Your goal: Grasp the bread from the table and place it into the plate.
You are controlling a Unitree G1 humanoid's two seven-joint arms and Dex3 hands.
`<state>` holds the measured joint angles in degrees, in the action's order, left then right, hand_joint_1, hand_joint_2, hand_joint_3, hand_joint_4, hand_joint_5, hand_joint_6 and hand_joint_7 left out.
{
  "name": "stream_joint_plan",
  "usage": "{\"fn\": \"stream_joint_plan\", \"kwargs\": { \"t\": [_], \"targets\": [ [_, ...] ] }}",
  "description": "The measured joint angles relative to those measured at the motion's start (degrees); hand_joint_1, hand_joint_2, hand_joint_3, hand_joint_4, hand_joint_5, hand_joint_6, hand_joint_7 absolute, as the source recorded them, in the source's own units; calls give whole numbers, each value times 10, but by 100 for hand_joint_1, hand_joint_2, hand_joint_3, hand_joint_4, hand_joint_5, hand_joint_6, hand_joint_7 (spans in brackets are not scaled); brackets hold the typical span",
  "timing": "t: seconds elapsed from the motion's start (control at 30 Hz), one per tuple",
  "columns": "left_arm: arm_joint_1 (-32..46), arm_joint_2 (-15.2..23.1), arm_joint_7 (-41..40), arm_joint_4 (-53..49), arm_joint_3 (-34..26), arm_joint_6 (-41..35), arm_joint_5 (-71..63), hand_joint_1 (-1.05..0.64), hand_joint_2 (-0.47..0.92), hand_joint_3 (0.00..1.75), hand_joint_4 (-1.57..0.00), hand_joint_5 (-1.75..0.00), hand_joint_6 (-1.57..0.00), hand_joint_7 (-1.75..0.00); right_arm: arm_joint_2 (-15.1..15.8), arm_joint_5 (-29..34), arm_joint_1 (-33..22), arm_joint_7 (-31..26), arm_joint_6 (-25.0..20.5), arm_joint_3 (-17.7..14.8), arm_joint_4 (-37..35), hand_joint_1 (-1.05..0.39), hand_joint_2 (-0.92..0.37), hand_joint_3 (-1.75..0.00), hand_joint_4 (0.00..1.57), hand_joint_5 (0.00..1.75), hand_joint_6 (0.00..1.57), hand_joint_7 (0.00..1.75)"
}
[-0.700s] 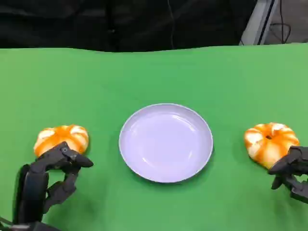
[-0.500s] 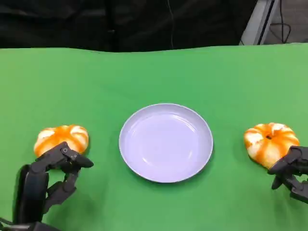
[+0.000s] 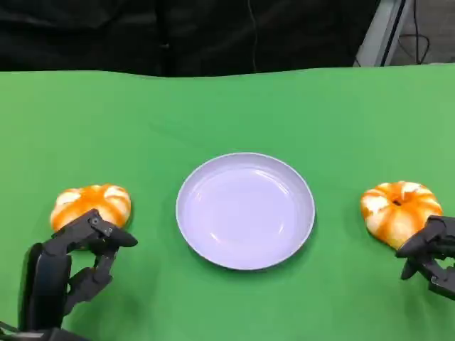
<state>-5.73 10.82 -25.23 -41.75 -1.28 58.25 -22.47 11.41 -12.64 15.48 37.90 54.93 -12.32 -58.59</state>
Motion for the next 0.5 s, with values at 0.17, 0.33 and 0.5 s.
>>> {"fn": "stream_joint_plan", "kwargs": {
  "t": [0.17, 0.33, 0.5],
  "targets": [
    [0, 0, 0, 0, 0, 0, 0, -5, 87, 55, -75, -154, -82, -117, 0, 0, 0, 2, 0, 0, 0, 9, -89, -52, 87, 134, 98, 87],
    [0, 0, -3, 0, 0, 0, -5, -3, 90, 45, -82, -130, -94, -84, 0, 0, 0, 2, 0, 0, 0, 8, -88, -53, 87, 134, 98, 87],
    [0, 1, -20, 0, -3, -2, -17, -3, 92, 40, -86, -110, -106, -49, 0, 0, 0, 2, 0, 0, -4, 9, -88, -53, 88, 134, 98, 87]
  ]
}}
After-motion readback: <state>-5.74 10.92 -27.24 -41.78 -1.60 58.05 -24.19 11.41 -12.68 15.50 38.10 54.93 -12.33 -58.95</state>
